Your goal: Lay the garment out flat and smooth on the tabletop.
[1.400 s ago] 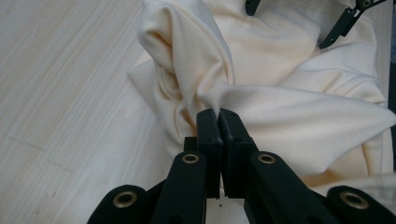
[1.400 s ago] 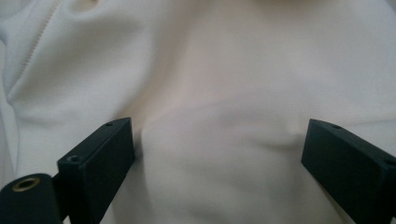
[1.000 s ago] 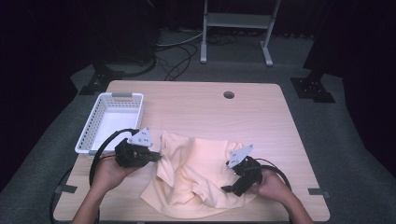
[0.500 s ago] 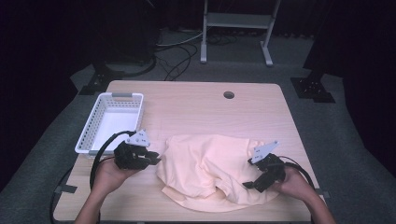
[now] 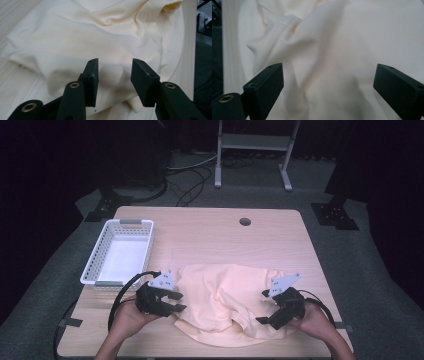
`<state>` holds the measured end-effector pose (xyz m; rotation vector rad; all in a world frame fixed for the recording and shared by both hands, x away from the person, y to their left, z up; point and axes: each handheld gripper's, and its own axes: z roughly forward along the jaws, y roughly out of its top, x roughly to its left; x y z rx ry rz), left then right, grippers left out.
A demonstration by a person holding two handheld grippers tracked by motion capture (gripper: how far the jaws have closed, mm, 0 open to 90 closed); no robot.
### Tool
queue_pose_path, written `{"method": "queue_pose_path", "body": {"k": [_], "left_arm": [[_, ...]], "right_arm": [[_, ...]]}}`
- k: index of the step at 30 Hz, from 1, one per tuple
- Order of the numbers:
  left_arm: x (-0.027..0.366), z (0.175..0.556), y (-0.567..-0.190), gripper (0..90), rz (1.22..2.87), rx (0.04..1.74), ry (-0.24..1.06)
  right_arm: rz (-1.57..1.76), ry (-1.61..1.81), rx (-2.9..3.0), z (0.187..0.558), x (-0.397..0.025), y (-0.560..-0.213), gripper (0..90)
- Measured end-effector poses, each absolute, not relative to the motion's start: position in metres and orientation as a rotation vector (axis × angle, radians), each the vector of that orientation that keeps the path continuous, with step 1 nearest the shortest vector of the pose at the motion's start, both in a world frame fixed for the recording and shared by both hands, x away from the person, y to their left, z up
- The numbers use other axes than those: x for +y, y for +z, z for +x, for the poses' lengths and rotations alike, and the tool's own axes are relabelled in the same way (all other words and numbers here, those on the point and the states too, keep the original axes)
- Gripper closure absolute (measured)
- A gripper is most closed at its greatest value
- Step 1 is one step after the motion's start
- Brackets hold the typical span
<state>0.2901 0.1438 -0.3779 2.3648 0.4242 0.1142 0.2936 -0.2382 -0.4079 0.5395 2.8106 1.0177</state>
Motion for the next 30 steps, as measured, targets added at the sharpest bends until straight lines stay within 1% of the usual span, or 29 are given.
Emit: {"method": "queue_pose_path", "body": {"k": [5,7,10,12,13,14,19,23,26,27,30], "left_arm": [[0.125,0.281,-0.379,53.0,2.373,0.343,0.071],[0.115,0.276,-0.380,51.6,2.391,0.302,0.070],[0.103,0.272,-0.385,50.2,2.408,0.260,0.058],[0.096,0.270,-0.390,49.6,2.416,0.252,0.041],[0.093,0.269,-0.392,49.2,2.419,0.250,0.034],[0.091,0.267,-0.395,49.2,2.419,0.243,0.023],[0.080,0.262,-0.404,49.3,2.451,0.207,0.021],[0.075,0.263,-0.409,49.0,2.469,0.202,0.020],[0.071,0.263,-0.412,48.8,2.485,0.203,0.023],[0.070,0.264,-0.413,48.7,2.490,0.203,0.025],[0.066,0.265,-0.414,48.7,2.501,0.207,0.044]], "right_arm": [[0.461,1.082,2.802,0.272,-0.223,-0.402,9.2],[0.427,1.091,2.801,0.265,-0.217,-0.402,12.6],[0.404,1.095,2.800,0.257,-0.208,-0.403,14.5],[0.384,1.071,2.809,0.252,-0.204,-0.406,20.2],[0.381,1.061,2.810,0.251,-0.202,-0.408,21.6],[0.383,1.040,2.819,0.250,-0.201,-0.411,25.6],[0.399,0.980,2.820,0.246,-0.203,-0.419,39.0],[0.430,1.008,2.819,0.246,-0.207,-0.421,54.0],[0.464,1.055,2.801,0.248,-0.210,-0.417,69.6],[0.474,1.067,2.795,0.249,-0.212,-0.415,73.5],[0.497,1.089,2.781,0.251,-0.214,-0.412,79.3]]}}
